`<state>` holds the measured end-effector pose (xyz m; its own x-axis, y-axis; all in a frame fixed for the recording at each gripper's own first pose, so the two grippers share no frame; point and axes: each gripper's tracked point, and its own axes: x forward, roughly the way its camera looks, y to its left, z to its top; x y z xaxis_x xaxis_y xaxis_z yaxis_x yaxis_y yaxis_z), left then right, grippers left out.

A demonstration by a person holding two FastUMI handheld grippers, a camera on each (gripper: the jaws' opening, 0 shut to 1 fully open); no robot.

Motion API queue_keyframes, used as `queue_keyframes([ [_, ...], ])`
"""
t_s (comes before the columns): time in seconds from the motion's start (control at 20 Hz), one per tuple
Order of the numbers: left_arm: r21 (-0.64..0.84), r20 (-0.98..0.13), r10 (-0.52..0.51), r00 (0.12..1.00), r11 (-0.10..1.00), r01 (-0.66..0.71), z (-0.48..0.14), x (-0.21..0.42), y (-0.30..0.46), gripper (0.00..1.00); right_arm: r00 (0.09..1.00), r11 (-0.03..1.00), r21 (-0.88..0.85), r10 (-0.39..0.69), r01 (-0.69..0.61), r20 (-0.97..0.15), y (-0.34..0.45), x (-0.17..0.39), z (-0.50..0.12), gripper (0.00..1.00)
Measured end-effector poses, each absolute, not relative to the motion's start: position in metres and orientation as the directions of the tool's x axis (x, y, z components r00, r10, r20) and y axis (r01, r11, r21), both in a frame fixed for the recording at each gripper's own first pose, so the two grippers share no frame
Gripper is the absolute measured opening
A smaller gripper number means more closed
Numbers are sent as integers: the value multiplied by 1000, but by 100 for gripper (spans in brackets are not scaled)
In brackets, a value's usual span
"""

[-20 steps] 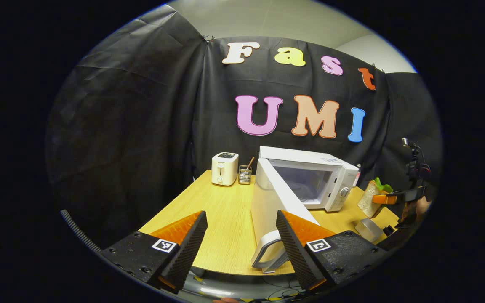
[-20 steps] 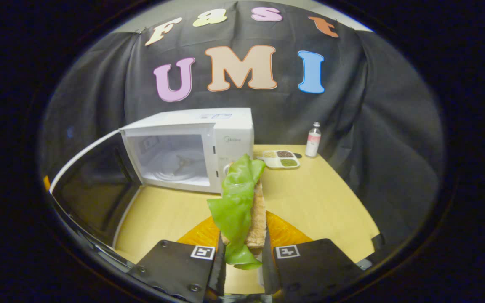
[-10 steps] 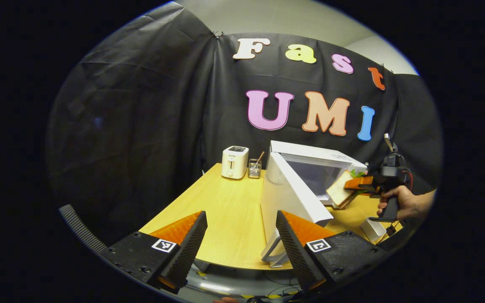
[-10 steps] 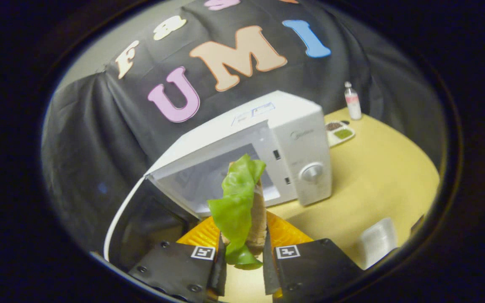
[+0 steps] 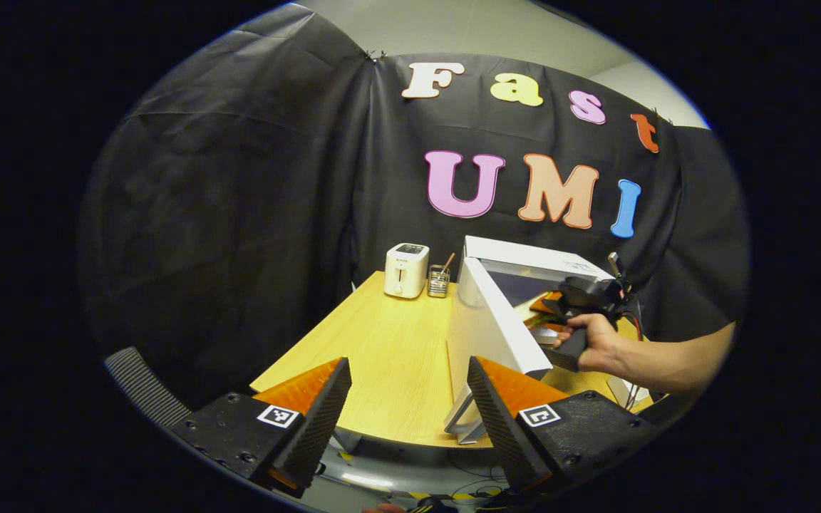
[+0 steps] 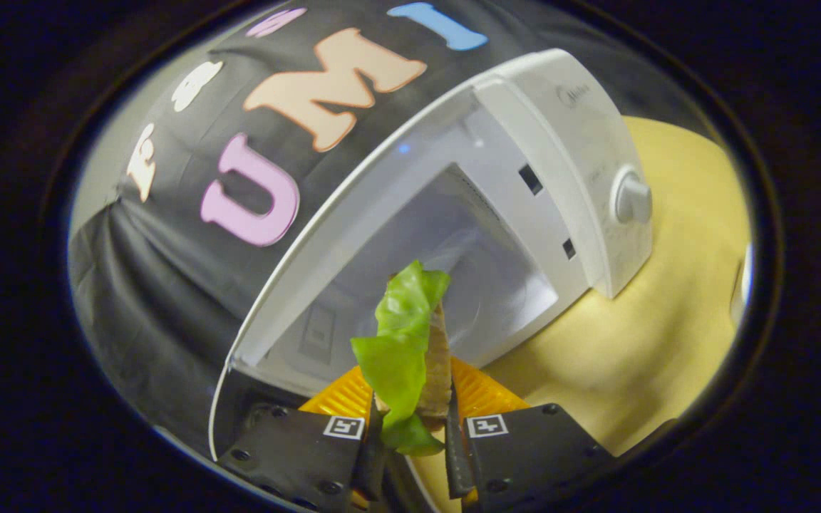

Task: Open the microwave oven with the left hand, put the food in, and close the microwave oven.

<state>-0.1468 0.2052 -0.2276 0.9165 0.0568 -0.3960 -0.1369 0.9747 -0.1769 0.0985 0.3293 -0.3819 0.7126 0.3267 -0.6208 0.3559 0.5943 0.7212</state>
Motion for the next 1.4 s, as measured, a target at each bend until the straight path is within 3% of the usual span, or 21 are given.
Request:
queue_keyframes([
  [0.05, -179, -403, 50, 914, 975, -133, -229, -146, 205, 96, 721, 569, 729, 310, 381, -619, 339, 106, -385, 28],
  [0.4, -147, -455, 80, 887, 976, -163, -236, -155, 219, 96, 779, 496, 760, 233, 420, -582, 372, 146, -406, 28],
  [0.45, -145, -456, 89, 885, 974, -173, -234, -158, 223, 96, 786, 498, 760, 222, 417, -577, 376, 151, -410, 35],
  [0.9, -208, -501, 94, 861, 952, -225, -245, -157, 218, 97, 794, 542, 737, 193, 403, -576, 377, 172, -432, 35],
  [1.0, -203, -494, 90, 865, 955, -216, -244, -154, 218, 97, 770, 581, 697, 178, 420, -613, 370, 166, -442, 41],
  [1.25, -177, -488, 88, 869, 964, -197, -239, -155, 218, 97, 752, 720, 597, 161, 353, -639, 365, 156, -447, 84],
  [1.3, -175, -486, 85, 870, 966, -192, -237, -156, 216, 97, 751, 753, 565, 147, 337, -644, 361, 156, -446, 84],
  [1.35, -172, -484, 84, 871, 967, -189, -237, -156, 214, 95, 752, 774, 547, 144, 319, -643, 359, 153, -443, 93],
  [1.4, -168, -481, 84, 873, 968, -186, -237, -157, 214, 97, 748, 793, 526, 140, 308, -649, 358, 152, -443, 89],
])
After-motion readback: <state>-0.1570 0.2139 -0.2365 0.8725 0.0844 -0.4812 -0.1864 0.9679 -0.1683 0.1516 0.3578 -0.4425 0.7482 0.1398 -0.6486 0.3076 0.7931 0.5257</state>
